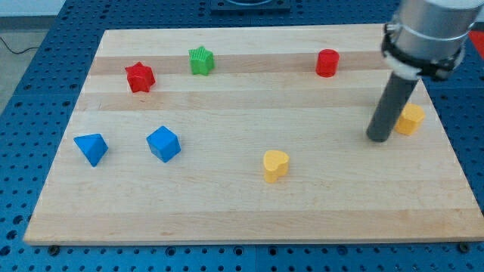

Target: Push the yellow heart into yellow hexagon

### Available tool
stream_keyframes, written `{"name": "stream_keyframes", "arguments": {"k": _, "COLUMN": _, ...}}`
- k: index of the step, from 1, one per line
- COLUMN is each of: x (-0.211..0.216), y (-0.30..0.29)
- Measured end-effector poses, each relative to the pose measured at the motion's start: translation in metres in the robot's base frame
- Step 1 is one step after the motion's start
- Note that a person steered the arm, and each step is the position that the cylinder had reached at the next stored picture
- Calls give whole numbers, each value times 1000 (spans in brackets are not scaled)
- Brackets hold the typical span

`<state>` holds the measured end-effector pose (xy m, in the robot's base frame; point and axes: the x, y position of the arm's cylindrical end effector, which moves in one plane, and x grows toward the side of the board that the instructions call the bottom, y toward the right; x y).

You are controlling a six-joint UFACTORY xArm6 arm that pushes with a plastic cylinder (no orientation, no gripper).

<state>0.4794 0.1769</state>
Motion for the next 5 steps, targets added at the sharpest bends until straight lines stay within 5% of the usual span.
{"name": "stream_keyframes", "arguments": {"k": 2, "x": 103, "y": -20}}
{"name": "stream_keyframes", "arguments": {"k": 4, "x": 66, "y": -199}}
{"name": "stream_keyframes", "arguments": {"k": 5, "x": 38, "y": -209}}
